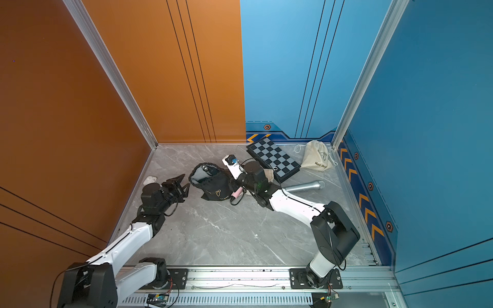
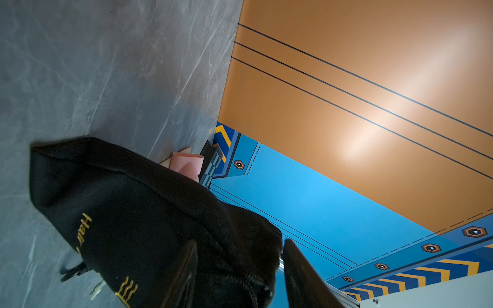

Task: Pack away hair dryers
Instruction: Pull the drawstrings on both sides of the drawstring bag.

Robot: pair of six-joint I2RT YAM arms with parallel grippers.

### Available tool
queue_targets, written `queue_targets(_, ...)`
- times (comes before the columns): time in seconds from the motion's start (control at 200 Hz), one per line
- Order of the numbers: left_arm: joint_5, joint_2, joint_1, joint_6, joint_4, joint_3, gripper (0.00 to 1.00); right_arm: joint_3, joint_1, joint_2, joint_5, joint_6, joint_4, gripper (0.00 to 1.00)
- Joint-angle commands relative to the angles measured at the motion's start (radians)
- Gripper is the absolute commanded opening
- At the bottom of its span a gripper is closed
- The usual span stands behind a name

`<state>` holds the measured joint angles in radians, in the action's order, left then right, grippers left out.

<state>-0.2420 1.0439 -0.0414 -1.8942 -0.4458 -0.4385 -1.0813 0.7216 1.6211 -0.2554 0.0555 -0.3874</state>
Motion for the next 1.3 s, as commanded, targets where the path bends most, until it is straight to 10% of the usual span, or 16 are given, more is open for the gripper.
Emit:
queue_targets(0.0, -0.002, -0.033, 0.002, -0.009, 0.027, 0.01, 0.54, 0.001, -0.006, -0.026, 0.013, -0.003, -0.028, 0.0)
queue_targets(1.291, 0.055, 0.093, 0.009, -0.002, -0.042, -0.099, 0.54, 0.024, -0.004, -0.054, 0.015, -0.009, -0.031, 0.0)
